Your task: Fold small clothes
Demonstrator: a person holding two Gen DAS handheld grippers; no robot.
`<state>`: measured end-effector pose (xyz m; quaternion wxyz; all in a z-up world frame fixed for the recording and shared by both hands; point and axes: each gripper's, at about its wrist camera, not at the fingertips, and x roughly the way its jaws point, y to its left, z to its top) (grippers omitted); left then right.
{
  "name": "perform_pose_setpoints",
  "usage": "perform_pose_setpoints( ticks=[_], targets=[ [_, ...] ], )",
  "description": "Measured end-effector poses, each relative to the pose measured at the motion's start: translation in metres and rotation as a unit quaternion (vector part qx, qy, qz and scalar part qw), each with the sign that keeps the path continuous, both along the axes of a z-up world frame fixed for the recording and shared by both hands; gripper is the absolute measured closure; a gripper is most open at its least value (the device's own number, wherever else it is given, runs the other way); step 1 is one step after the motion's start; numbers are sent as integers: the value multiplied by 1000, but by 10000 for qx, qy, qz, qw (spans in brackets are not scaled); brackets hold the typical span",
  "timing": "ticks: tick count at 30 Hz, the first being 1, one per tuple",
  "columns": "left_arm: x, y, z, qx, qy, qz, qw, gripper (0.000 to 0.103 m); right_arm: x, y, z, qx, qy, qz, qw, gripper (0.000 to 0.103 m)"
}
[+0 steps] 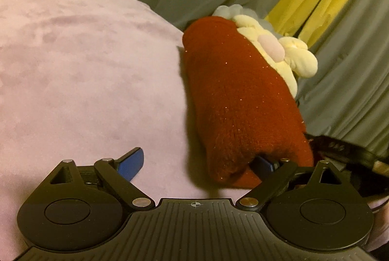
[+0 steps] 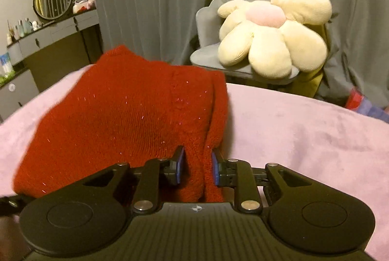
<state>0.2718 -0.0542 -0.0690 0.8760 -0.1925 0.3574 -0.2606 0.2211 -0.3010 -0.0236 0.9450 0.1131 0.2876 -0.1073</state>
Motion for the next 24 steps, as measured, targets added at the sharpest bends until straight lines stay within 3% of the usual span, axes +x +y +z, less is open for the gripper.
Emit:
perform_pose_setpoints(
  ticks=[5,10,15,20,24],
  targets=[
    [-1,-5,-1,103,5,3,9999,7,-5,3,2,-135,94,195,9997,73],
    [-1,-4,-1,99,16,38,9999,7,-8,-2,3,223,63,151,9996,72],
    [-2,-4,1,77,7,90,9999,7,-8,5,7,110,9,257,9996,83],
    [-1,-2,1,7,57,107,9999,7,-19,-17,4,1118,-365,115,9930,83],
    [-3,-5,5,82,85,-87,9999,7,-13,-13,-15,565,-71,70,9984,83]
  ],
)
